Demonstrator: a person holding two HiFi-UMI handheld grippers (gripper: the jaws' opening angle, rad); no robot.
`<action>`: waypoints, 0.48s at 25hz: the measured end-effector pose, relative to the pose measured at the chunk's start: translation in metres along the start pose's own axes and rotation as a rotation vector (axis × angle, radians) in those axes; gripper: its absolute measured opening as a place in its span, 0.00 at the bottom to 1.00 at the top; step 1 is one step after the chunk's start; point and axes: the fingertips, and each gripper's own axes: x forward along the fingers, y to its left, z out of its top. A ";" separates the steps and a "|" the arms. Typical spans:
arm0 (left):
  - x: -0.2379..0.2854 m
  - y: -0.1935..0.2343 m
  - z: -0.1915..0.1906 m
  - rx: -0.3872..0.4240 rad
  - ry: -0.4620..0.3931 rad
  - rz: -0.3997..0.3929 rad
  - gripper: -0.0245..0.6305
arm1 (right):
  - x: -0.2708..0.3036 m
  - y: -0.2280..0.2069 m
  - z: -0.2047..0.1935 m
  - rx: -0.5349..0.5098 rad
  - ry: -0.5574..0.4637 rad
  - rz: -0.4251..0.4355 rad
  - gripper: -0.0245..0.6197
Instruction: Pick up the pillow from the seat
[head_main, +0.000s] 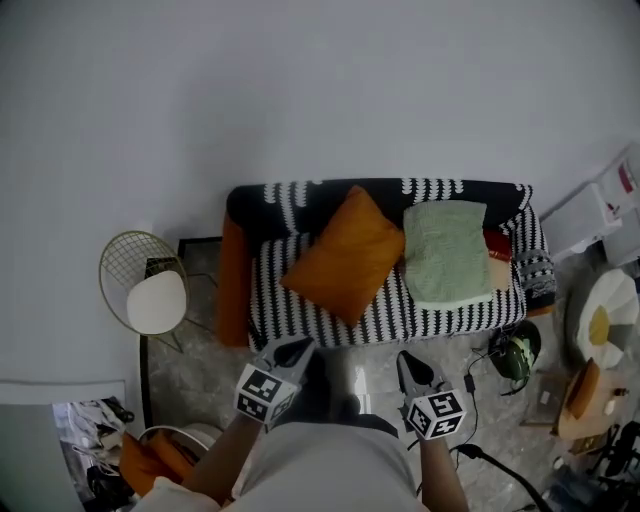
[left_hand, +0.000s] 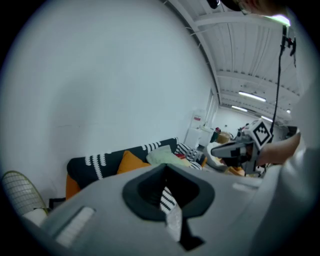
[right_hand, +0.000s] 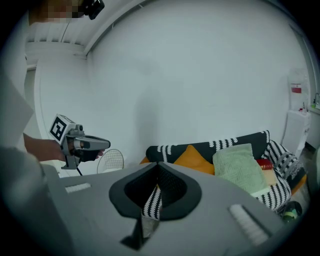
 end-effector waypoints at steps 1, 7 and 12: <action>0.003 0.008 0.001 0.007 0.002 -0.007 0.04 | 0.007 0.001 0.003 -0.002 0.001 -0.005 0.04; 0.013 0.052 0.011 0.026 0.001 -0.052 0.04 | 0.047 0.012 0.020 -0.011 0.010 -0.044 0.04; 0.012 0.082 0.010 0.041 0.001 -0.083 0.04 | 0.069 0.026 0.030 -0.014 0.008 -0.076 0.04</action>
